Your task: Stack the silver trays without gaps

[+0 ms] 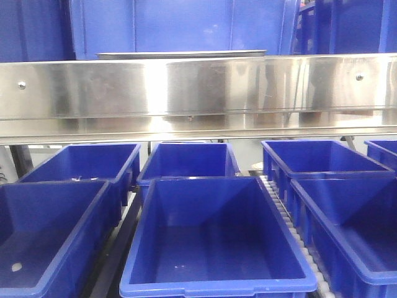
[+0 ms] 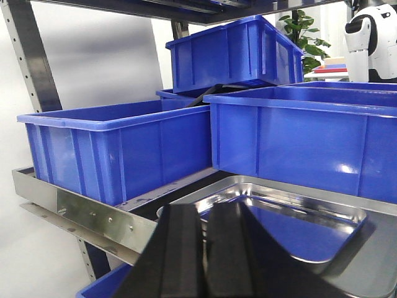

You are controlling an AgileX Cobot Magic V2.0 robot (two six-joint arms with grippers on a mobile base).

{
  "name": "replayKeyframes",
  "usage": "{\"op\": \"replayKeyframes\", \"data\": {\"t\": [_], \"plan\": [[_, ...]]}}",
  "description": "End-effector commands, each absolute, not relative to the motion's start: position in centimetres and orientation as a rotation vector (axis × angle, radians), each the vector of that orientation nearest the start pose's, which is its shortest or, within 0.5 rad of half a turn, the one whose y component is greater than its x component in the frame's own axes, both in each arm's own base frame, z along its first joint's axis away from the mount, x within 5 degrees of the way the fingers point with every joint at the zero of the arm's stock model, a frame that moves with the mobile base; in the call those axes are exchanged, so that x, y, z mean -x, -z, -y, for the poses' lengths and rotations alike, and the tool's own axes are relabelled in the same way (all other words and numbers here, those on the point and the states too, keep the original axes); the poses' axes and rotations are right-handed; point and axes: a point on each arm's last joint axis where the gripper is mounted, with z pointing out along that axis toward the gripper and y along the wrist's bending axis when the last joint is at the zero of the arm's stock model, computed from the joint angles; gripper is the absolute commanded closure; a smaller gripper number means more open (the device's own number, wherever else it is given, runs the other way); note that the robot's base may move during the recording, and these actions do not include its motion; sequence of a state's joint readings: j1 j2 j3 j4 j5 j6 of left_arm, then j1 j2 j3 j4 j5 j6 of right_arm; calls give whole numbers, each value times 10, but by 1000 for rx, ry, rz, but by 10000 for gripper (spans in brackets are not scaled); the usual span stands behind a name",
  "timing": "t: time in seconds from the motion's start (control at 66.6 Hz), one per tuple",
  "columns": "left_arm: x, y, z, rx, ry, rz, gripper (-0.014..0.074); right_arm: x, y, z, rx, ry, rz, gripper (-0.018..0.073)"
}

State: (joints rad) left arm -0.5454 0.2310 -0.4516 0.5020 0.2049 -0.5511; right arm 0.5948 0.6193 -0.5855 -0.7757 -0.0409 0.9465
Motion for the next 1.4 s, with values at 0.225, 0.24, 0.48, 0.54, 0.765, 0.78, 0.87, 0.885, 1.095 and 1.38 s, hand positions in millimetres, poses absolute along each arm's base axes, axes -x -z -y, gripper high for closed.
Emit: {"op": "replayKeyframes", "data": {"t": [0.225,0.24,0.48,0.54,0.765,0.78,0.87,0.885,1.095,1.38], "plan": [[-51,-335,22,-278,434,-1418,595,-104,-354,-70,335,-596,-1504,574],[-51,-335,22,-278,434,-1418,595,-103,-352,-68,329,-582,-1517,574],[-51,-335,22,-278,434,-1418,595,-87,-310,-37,310,-317,-1672,574],[-51,-335,22,-278,434,-1418,595,-82,-301,-30,261,-299,-1678,574],[-51,-335,22,-278,434,-1418,595,-65,-269,-14,169,-171,-1600,574],[-51,-335,22,-278,434,-1418,595,-64,-268,-12,152,-161,-1588,574],[-51,-335,22,-278,434,-1418,595,-62,-254,-8,70,-125,-1548,574],[-51,-335,22,-278,434,-1418,595,-62,-252,-7,57,-121,-1546,574],[-51,-335,22,-278,434,-1418,595,-62,-215,-2,-34,-90,-1516,574],[-51,-335,22,-278,434,-1418,595,-56,-210,-2,-32,-92,-1524,574]]}}
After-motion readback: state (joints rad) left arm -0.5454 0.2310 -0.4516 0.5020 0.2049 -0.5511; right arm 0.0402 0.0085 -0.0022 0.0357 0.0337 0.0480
